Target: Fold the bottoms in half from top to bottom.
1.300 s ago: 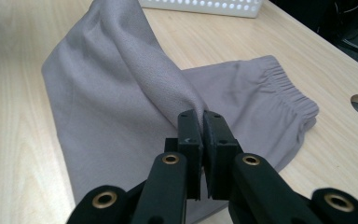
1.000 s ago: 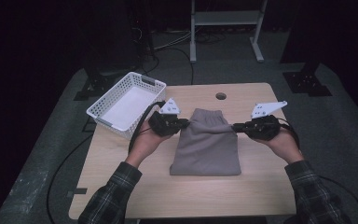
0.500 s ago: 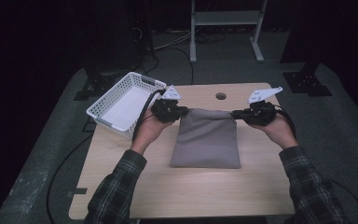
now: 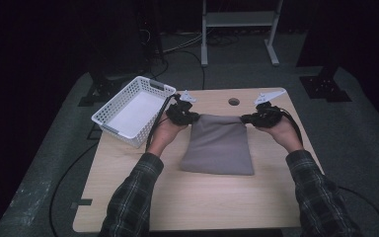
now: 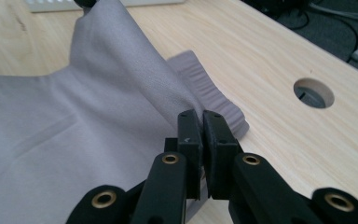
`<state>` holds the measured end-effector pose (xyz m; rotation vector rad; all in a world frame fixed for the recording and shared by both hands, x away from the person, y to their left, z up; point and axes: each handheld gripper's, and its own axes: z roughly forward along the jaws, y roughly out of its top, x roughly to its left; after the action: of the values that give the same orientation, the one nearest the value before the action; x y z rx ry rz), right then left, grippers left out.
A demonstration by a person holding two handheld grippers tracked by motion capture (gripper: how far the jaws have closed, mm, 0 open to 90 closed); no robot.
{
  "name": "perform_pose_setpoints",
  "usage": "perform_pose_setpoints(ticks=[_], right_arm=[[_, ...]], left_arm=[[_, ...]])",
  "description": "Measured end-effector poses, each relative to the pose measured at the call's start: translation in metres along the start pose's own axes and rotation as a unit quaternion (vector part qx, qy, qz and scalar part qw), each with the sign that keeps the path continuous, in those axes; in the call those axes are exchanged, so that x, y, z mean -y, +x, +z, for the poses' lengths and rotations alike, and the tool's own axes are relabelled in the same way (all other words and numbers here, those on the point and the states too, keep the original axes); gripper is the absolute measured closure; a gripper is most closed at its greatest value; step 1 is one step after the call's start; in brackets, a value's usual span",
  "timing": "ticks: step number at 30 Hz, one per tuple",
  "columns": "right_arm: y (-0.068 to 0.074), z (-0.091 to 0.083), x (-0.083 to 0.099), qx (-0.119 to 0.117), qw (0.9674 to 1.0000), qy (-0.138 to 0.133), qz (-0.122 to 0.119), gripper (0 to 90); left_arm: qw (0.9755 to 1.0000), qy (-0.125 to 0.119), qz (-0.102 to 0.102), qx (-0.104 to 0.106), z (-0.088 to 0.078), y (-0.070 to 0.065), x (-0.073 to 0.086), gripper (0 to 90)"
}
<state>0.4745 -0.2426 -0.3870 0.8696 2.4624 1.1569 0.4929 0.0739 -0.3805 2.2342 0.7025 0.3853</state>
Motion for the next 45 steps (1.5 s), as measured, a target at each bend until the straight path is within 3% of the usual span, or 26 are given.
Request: perform_pose_setpoints(ticks=[9,12,14,16,22,26,36,40,45], right_arm=[[-0.017,0.028,0.006,0.01,0.9995,0.019,0.022,85.0],[-0.018,0.033,0.003,0.026,0.9993,0.02,0.016,79.2],[-0.016,0.034,0.0,0.049,0.9986,0.014,0.01,69.5],[-0.016,0.029,-0.002,0.057,0.9984,0.0,0.009,67.5],[-0.013,0.018,-0.001,0.041,0.999,-0.001,0.021,59.4],[0.001,0.015,0.002,0.025,0.9993,-0.002,0.029,48.6],[0.028,0.017,0.012,0.005,0.9994,0.009,0.032,36.7],[0.037,0.022,0.016,0.011,0.9995,0.016,0.024,36.5],[0.034,0.031,0.018,0.01,0.9993,0.017,0.031,36.5]], left_arm=[[0.9992,0.027,-0.02,-0.02,0.028,0.012,0.003,82.2],[0.9982,0.032,-0.032,-0.039,0.033,0.017,0.005,72.4],[0.9979,0.024,-0.038,-0.048,0.03,0.018,0.005,66.6],[0.9982,0.011,-0.035,-0.046,0.024,0.018,0.004,62.7],[0.9995,-0.008,-0.024,-0.021,0.006,0.006,0.002,58.5],[0.9998,-0.004,-0.016,-0.007,0.0,-0.005,0.006,49.9],[0.9991,-0.001,-0.031,0.03,-0.01,-0.025,0.029,33.1],[0.9985,0.0,-0.033,0.044,-0.014,-0.035,0.038,29.8],[0.9985,0.009,-0.02,0.049,-0.011,-0.053,0.053,29.8]])
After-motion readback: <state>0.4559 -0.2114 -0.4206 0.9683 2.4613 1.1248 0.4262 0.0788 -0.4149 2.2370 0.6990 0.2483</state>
